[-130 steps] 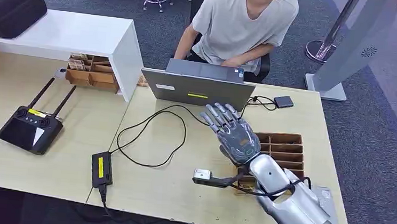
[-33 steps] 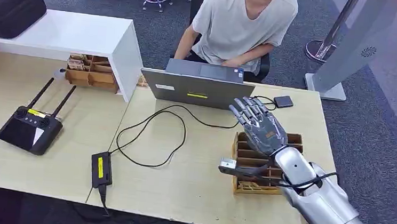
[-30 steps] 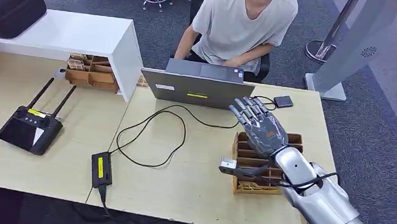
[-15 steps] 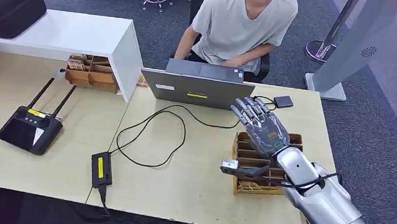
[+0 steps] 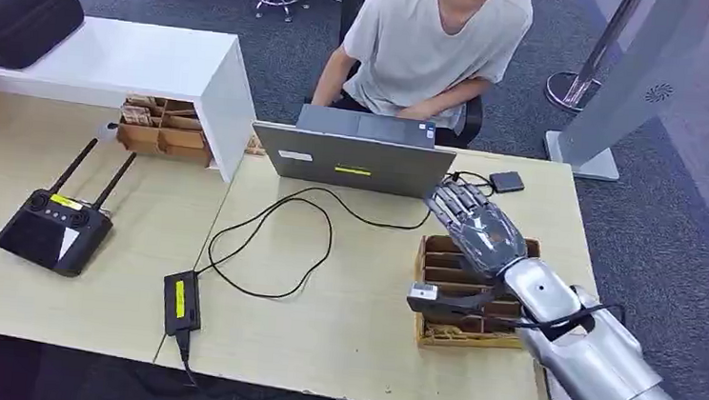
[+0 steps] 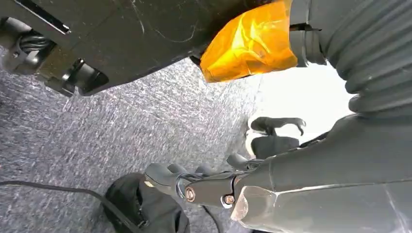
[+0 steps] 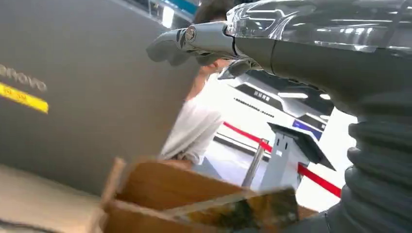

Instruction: Pass the card to the sensor for recognition and then transmit it.

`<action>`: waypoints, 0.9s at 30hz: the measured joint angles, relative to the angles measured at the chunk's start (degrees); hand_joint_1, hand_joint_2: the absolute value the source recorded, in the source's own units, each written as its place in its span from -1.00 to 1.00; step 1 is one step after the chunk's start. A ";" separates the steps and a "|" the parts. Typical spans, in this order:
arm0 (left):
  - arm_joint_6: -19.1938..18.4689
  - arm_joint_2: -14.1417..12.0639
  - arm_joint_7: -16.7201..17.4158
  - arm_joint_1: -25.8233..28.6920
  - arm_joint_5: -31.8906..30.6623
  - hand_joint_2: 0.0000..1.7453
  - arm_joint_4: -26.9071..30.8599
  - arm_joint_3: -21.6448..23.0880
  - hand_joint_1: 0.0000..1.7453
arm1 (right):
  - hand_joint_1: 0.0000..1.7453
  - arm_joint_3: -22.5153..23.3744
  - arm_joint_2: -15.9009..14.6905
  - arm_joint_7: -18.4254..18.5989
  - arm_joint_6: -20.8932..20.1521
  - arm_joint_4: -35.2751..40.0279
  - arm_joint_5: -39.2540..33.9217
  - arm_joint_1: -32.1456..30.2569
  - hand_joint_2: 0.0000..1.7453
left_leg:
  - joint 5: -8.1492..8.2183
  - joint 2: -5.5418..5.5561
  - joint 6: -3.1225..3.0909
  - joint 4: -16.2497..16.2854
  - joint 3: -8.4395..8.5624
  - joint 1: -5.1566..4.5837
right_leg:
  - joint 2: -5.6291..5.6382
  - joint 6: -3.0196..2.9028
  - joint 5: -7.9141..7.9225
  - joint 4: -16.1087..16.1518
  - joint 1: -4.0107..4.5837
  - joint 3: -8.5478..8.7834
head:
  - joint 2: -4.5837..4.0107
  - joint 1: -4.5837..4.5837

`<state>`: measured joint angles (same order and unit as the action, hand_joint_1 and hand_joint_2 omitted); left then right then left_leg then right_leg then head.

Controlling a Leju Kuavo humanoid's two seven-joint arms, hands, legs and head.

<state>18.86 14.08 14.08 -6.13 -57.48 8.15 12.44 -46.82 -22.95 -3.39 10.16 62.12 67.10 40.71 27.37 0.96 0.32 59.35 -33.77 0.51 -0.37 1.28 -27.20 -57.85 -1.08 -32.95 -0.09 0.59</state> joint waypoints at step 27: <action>0.02 0.11 0.09 0.01 1.62 1.00 -0.02 -2.58 -1.00 | 1.00 -3.06 -2.71 -0.63 -2.75 -0.24 -2.84 2.31 1.00 | 0.00 -0.02 0.00 0.00 0.01 -0.01 | 0.04 0.00 0.01 0.01 0.00 0.00 | 0.00 0.00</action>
<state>18.88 14.19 14.16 -6.13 -55.87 8.13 9.86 -49.88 -25.66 -4.02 7.41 61.88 64.26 43.03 27.38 0.94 0.32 59.36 -33.76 0.51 -0.34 1.27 -27.19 -57.85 -1.08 -32.96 -0.09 0.59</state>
